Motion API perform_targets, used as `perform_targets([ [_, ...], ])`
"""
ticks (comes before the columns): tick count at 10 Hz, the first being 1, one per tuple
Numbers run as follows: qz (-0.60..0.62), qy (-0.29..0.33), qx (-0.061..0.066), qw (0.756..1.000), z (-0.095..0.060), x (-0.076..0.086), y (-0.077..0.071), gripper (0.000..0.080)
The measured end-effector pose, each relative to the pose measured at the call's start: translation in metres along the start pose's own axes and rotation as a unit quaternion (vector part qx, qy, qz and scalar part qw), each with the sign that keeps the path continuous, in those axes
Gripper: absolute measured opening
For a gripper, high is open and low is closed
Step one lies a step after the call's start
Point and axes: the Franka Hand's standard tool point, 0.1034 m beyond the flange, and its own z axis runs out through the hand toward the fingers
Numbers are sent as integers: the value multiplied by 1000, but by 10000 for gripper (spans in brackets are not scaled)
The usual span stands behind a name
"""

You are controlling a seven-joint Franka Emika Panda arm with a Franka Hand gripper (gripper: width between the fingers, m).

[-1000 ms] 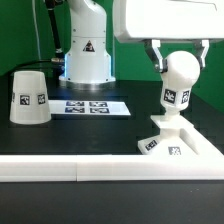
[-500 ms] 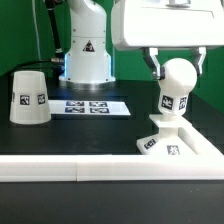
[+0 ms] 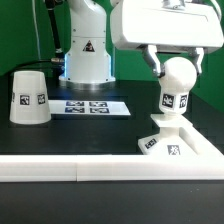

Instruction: Assemble lamp

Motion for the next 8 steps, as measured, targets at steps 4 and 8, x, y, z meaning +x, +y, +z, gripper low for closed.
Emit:
perform_targets([
  [4,1,-2,0,1000,0,0,0,688],
  [8,-2,-29,6,1000,-16,6,2,698],
])
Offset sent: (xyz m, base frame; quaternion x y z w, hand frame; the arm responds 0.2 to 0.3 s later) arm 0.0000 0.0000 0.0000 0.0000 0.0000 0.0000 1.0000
